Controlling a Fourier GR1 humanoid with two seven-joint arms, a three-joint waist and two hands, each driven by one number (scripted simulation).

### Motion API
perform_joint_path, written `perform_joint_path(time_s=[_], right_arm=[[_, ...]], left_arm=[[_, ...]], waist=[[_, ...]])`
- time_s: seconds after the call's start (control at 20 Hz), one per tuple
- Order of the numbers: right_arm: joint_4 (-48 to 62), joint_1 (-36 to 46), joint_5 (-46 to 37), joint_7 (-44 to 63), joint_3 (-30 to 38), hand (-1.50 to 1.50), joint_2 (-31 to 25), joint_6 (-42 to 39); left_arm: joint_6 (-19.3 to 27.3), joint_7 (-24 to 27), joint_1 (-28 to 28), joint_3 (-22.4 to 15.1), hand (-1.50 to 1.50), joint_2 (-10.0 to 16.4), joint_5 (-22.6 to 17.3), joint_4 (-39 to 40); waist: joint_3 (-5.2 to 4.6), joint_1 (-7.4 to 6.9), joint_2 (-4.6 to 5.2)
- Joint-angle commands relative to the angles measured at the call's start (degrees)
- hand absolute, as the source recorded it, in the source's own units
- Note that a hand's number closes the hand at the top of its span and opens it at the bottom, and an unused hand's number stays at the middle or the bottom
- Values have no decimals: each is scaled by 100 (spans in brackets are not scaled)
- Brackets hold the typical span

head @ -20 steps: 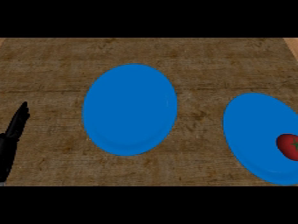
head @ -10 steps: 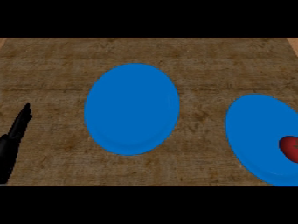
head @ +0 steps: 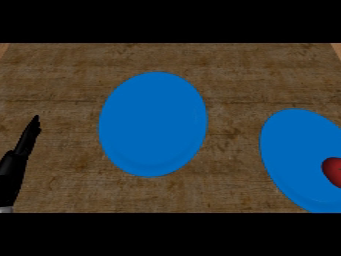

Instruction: Pick the tomato from the plate and place it in the plate

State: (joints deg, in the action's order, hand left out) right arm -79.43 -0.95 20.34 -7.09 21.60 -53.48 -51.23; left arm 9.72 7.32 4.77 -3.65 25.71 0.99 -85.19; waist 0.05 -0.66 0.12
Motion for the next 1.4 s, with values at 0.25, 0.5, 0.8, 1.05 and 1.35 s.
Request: perform_joint_path(time_s=[0.25, 0.5, 0.8, 1.05, 1.35], right_arm=[[174, 547, -1953, -573, -1008, -150, 216, -61], [972, 829, -3150, -1788, -1517, -150, -36, 13], [1521, 1141, -3577, -2314, -1977, -150, -107, 134], [1715, 1460, -3725, -2424, -2478, -150, 61, 253], [2087, 1538, -4118, -2661, -2894, -150, 165, 556]], left_arm=[[-175, 109, 143, 116, 0, -24, 100, 1], [-38, -68, 92, 40, 0, -202, 261, -166], [-395, 218, -46, 407, 0, -114, 52, 226], [-347, 170, 198, 300, 0, -148, 254, -45], [-508, 103, 11, 512, 0, -135, 204, 103]], waist=[[1, -16, -6], [9, -51, 6], [1, -5, 2], [0, -41, -1], [-2, -1, -5]])
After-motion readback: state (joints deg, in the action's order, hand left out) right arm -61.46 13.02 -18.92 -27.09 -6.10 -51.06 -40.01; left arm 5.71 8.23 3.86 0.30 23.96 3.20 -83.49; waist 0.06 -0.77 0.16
